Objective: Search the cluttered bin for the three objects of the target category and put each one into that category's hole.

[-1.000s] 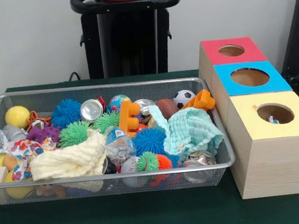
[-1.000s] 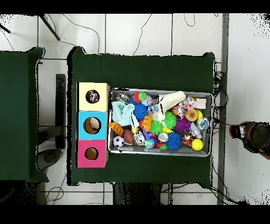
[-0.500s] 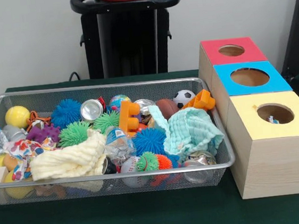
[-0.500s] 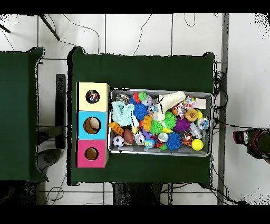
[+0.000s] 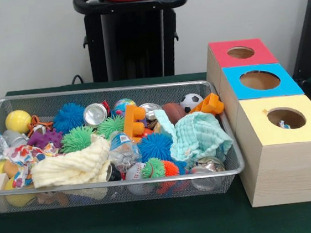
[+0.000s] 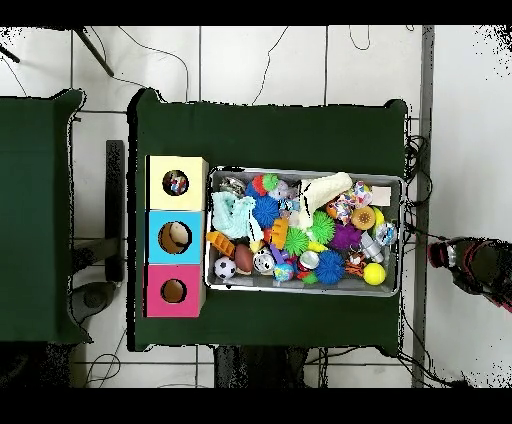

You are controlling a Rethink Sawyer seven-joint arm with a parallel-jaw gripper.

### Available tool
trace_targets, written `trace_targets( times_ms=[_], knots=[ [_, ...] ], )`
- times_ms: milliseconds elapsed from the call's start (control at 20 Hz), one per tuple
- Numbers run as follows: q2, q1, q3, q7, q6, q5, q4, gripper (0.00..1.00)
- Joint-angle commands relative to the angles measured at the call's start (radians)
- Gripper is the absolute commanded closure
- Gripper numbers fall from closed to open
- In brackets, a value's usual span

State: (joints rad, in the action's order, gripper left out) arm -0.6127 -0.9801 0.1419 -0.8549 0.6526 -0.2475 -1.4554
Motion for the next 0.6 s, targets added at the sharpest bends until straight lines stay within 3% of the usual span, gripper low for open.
trace_targets(
  times_ms=[50,600],
  knots=[
    [-0.054,0.134,-0.042,-0.326,-0.105,0.001,-0.182,1.00],
    [-0.063,0.395,-0.259,-0.603,-0.224,0.114,-0.271,1.00]
  ],
)
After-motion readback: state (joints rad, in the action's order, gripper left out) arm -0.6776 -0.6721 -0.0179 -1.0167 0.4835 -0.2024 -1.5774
